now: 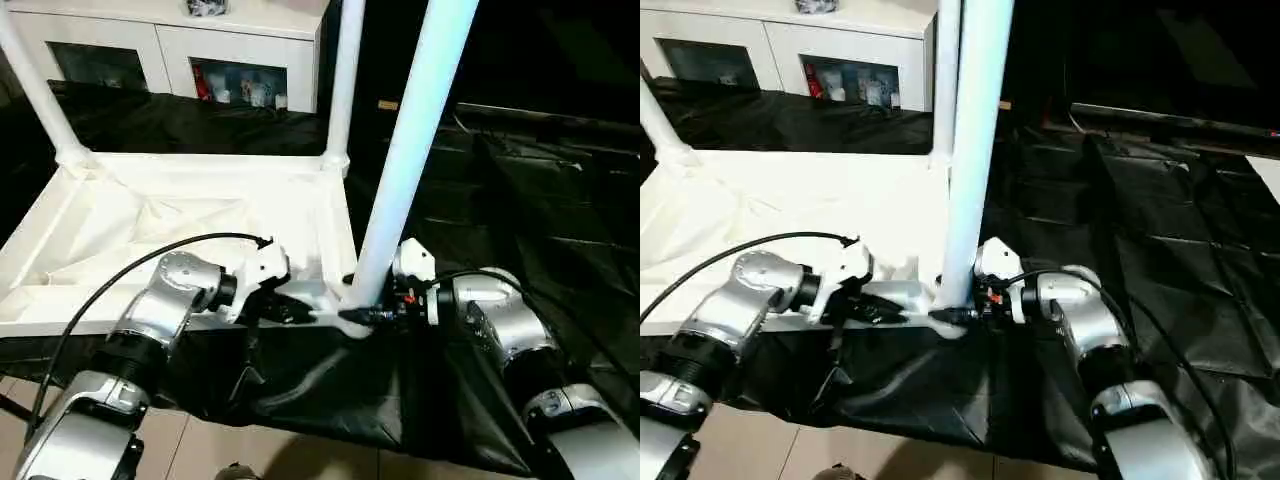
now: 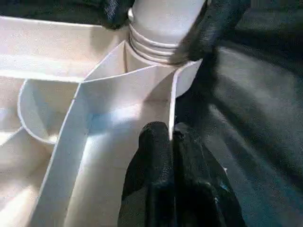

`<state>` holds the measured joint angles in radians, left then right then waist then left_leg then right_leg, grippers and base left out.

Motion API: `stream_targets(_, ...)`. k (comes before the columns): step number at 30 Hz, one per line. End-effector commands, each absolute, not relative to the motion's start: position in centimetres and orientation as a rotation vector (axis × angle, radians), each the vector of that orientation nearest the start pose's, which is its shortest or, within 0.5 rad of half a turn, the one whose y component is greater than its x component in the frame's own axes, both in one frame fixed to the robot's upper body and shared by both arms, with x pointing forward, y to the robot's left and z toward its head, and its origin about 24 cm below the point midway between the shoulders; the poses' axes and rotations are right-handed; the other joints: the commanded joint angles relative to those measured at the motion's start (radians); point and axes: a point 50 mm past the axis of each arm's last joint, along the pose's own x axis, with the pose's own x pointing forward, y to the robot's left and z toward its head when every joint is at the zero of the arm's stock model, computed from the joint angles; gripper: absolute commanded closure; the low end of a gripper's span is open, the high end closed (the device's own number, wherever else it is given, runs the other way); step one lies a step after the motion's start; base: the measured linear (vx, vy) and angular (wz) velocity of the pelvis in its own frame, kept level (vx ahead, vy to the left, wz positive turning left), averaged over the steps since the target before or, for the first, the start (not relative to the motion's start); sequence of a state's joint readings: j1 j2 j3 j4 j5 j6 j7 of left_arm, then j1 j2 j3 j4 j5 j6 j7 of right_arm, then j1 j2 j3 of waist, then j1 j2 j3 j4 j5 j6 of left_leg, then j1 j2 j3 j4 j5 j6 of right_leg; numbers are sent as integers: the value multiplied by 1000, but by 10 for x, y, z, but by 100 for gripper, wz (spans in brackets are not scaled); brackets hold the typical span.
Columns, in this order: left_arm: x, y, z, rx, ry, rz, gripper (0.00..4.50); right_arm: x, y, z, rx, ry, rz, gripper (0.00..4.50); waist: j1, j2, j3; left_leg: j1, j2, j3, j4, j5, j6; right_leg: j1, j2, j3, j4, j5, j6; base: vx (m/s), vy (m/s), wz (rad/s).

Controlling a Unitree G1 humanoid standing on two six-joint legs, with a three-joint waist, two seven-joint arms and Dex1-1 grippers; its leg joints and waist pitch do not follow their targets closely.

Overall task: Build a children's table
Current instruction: Rotate leg to tighten

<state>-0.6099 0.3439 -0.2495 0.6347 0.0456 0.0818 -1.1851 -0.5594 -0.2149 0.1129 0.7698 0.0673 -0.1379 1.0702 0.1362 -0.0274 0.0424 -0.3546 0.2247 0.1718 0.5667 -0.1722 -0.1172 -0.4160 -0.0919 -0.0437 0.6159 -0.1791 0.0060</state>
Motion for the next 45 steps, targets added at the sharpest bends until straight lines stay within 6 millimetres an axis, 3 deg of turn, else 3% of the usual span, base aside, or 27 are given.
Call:
stream_targets(1,342,118,62,348,328,-1054,450,316,-94,20,-88,234,1051,198,-9,-6,-55,2,-3,12,-68,-246,15,50,-34,27,-78,-278,-178,0,0,0)
stream_targets(3,343,103,59,336,324,-1012,450,320,-85,14,-35,253,892,198,-14,-3,-55,2,-3,10,-70,-250,-1,50,-36,28,-80,-293,-169,0,0,0)
stream_targets(6,342,81,56,310,325,-961,450,326,-70,10,34,292,721,198,-28,-1,-55,2,-6,10,-71,-259,3,48,-32,28,-84,-291,-163,0,0,0)
stream_targets(10,339,61,54,307,301,-951,450,328,-50,17,25,250,689,198,-31,1,-57,-1,-9,11,-69,-253,14,50,-31,26,-89,-291,-151,0,0,0)
stream_targets(12,337,55,54,309,289,-966,450,329,-45,20,26,228,683,129,-31,0,-57,-1,-10,11,-69,-252,19,50,-32,26,-90,-294,-148,0,0,0)
stream_targets(14,335,54,56,317,276,-992,450,330,-45,23,37,218,681,124,-30,1,-58,-1,-9,11,-70,-250,25,50,-32,26,-90,-290,-147,0,0,0)
stream_targets(15,334,55,57,315,270,-1017,450,331,-47,24,38,214,681,124,-32,-2,-57,-3,-9,11,-71,-255,29,51,-31,26,-89,-288,-147,0,0,0)
stream_targets(16,333,56,58,312,266,-1032,450,332,-49,24,36,213,681,93,-31,0,-57,-3,-8,10,-72,-254,30,51,-32,25,-89,-283,-148,0,0,0)
stream_targets(20,329,62,59,317,253,-1093,450,334,-60,27,7,198,700,73,-34,-1,-57,-4,-8,10,-72,-254,35,51,-32,26,-88,-272,-154,0,0,0)
stream_targets(23,326,74,59,326,260,-1166,450,334,-76,30,-35,190,810,73,-36,-2,-60,-9,-7,9,-69,-237,48,58,-31,24,-82,-232,-167,0,0,0)
stream_targets(24,324,80,59,331,261,-1206,450,332,-84,32,-68,182,894,73,-36,-2,-63,-6,-7,13,-63,-203,63,57,-30,25,-76,-157,-194,0,0,0)
stream_targets(25,323,88,61,312,266,-1253,450,326,-95,34,-106,181,1036,73,-37,-6,-66,-11,-9,15,-57,-174,82,62,-28,24,-68,-98,-212,0,0,0)
stream_targets(30,320,97,64,291,286,-1332,450,318,-109,37,-165,201,1211,73,-27,-4,-64,-9,-3,18,-51,-136,118,61,-27,21,-61,-56,-246,0,0,0)
stream_targets(34,316,112,65,301,336,-1424,450,311,-125,42,-235,251,1404,73,-18,-1,-61,-3,2,21,-51,-183,112,54,-27,21,-61,-83,-267,0,0,0)
stream_targets(39,313,124,66,309,378,-1477,450,307,-127,45,-270,255,1495,73,-16,-5,-59,-3,3,19,-55,-216,89,52,-31,22,-66,-144,-255,0,0,0)
stream_targets(42,313,130,67,314,392,-1487,450,304,-125,45,-262,256,1524,103,-16,-3,-59,-4,4,17,-57,-214,78,53,-31,22,-66,-158,-246,0,0,0)
stream_targets(45,314,133,68,312,394,-1480,450,302,-123,42,-259,263,1532,125,-15,-9,-59,-5,3,17,-56,-197,76,53,-31,22,-62,-138,-249,0,0,0)
